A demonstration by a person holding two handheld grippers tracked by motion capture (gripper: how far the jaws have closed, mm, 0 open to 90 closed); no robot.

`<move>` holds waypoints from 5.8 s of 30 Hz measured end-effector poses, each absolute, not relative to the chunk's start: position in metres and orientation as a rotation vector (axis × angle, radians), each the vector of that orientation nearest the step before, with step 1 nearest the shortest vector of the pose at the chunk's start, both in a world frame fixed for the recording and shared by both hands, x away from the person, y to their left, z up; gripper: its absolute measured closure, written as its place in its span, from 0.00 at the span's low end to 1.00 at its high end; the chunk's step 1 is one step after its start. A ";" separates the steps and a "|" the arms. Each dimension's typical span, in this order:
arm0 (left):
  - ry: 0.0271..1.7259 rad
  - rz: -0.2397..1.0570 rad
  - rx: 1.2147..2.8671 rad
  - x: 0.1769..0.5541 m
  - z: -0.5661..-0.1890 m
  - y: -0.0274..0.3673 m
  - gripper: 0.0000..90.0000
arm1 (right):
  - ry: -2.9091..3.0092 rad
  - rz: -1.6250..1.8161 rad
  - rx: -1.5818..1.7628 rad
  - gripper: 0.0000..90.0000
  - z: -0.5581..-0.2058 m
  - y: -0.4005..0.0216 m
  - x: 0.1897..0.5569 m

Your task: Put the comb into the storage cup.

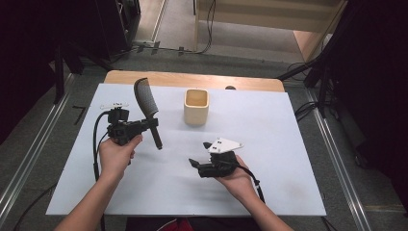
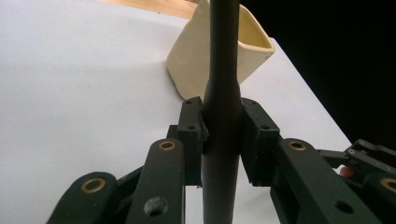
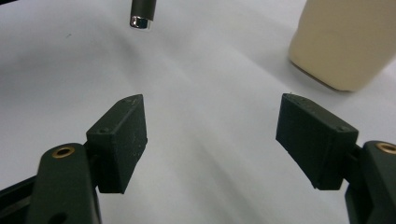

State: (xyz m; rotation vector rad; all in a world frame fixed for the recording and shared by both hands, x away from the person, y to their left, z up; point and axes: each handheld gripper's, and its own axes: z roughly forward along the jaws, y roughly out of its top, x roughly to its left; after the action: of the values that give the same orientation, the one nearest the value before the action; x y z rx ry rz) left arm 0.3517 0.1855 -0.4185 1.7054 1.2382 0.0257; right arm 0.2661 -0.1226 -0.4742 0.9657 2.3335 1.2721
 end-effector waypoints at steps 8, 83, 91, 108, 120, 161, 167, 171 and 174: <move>1.233 0.023 1.708 0.352 -0.419 0.185 0.81 | 2.330 1.238 0.962 0.26 -0.473 -0.136 0.262; 1.084 0.023 1.802 0.385 -0.398 0.145 0.81 | 2.298 1.103 1.128 0.26 -0.486 -0.250 0.227; 1.059 0.022 1.807 0.391 -0.387 0.136 0.81 | 2.301 1.106 1.127 0.26 -0.487 -0.250 0.227; 1.018 0.045 1.797 0.404 -0.361 0.121 0.81 | 2.290 1.109 1.129 0.26 -0.484 -0.251 0.227; 1.008 0.051 1.783 0.413 -0.350 0.114 0.81 | 2.294 1.109 1.123 0.26 -0.484 -0.251 0.228; 1.004 0.129 1.785 0.459 -0.337 0.073 0.81 | 2.308 1.109 1.115 0.26 -0.483 -0.250 0.229; 1.006 0.140 1.782 0.465 -0.339 0.066 0.81 | 2.303 1.111 1.113 0.26 -0.482 -0.250 0.229; 1.004 0.171 1.794 0.471 -0.343 0.062 0.81 | 2.305 1.116 1.110 0.26 -0.482 -0.249 0.228; 1.009 0.164 1.783 0.474 -0.346 0.061 0.81 | 2.301 1.117 1.107 0.26 -0.482 -0.249 0.228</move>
State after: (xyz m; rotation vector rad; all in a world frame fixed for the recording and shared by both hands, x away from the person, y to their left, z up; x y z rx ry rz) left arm 0.4745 0.0613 -0.3464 1.7829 1.0091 0.1642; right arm 0.2282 -0.2492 -0.4820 1.1068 2.3010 1.1170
